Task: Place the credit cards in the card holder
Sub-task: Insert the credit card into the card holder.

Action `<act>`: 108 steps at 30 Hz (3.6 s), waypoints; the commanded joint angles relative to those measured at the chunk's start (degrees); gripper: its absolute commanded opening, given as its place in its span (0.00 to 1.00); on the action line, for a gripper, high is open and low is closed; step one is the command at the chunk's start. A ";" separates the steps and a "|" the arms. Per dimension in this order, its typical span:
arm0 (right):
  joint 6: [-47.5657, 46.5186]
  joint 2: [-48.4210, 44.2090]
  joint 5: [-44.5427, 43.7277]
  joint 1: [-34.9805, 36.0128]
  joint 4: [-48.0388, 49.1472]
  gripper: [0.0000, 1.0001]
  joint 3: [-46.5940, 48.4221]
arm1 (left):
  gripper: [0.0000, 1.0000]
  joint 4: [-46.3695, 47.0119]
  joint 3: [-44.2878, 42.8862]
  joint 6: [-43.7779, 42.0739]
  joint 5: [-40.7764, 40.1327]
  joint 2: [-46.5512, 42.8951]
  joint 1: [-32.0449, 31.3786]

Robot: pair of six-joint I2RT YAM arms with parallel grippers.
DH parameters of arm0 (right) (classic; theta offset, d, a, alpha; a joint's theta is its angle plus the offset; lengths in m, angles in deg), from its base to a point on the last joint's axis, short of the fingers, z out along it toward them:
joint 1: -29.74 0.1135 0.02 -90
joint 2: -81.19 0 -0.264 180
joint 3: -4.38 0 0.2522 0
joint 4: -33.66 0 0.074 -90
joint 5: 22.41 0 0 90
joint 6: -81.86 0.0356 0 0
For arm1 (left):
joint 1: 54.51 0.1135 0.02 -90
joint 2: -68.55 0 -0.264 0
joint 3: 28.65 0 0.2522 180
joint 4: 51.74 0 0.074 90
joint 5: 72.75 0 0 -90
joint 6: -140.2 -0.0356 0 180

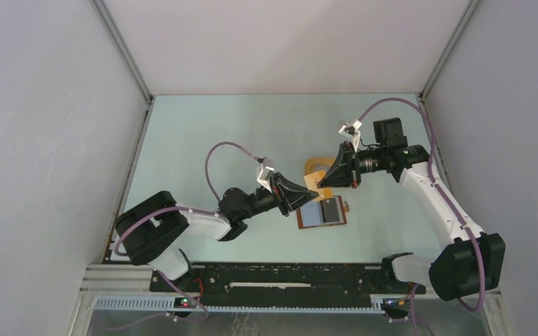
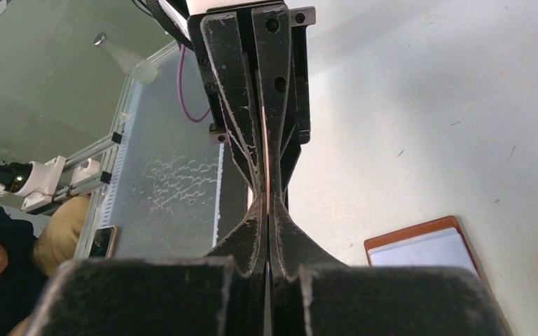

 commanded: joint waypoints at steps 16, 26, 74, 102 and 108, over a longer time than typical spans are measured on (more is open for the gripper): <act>-9.52 -1.80 -4.37 0.86 -6.55 0.62 1.37 | 0.00 -6.51 1.87 0.56 12.03 -1.79 3.85; -11.42 0.43 -6.04 2.34 -9.19 0.48 2.60 | 0.00 -16.17 0.55 -3.00 13.79 -5.28 4.29; 20.69 9.80 -26.75 -11.04 19.00 0.00 -19.15 | 0.36 -29.12 0.60 10.96 -21.54 5.93 -4.48; 19.74 22.05 -25.83 -10.83 14.28 0.00 -13.95 | 0.37 -43.63 -5.06 15.57 -24.28 11.31 -5.15; 19.10 23.73 -25.54 -10.41 12.54 0.00 -13.06 | 0.34 -44.47 -5.47 15.99 -24.10 12.03 -5.15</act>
